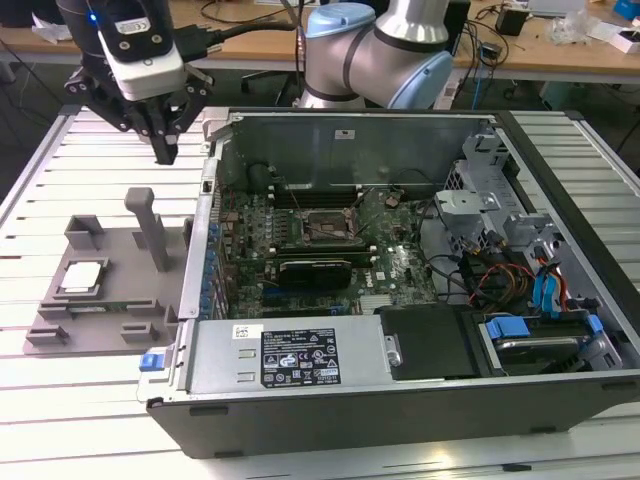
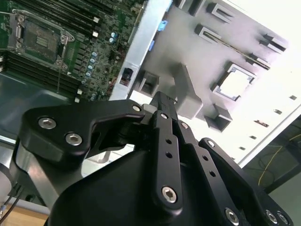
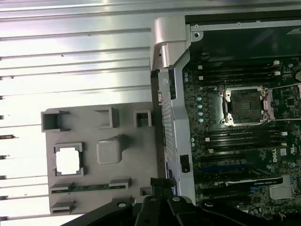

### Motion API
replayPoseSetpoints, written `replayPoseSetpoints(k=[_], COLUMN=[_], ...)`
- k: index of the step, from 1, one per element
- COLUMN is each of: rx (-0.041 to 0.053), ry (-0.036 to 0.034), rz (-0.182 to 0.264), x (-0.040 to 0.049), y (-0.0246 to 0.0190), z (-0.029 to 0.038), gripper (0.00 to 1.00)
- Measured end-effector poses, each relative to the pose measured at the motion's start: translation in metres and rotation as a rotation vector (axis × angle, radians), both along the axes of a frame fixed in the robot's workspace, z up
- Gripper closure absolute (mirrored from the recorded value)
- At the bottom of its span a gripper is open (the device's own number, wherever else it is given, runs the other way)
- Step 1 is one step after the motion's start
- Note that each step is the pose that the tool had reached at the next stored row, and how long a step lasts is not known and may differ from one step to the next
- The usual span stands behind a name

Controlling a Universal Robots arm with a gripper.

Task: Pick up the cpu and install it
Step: 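Reach for the cpu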

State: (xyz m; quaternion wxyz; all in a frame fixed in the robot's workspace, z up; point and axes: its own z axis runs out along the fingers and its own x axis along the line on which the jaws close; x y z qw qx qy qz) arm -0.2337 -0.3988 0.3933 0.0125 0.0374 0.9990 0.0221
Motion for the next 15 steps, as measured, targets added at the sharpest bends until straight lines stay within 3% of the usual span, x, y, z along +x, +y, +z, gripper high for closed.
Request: replayPoseSetpoints(k=[15], rx=[0.0], ry=[0.0], rz=[0.0], x=[-0.029], y=[0.0], z=[0.0], gripper=[0.89])
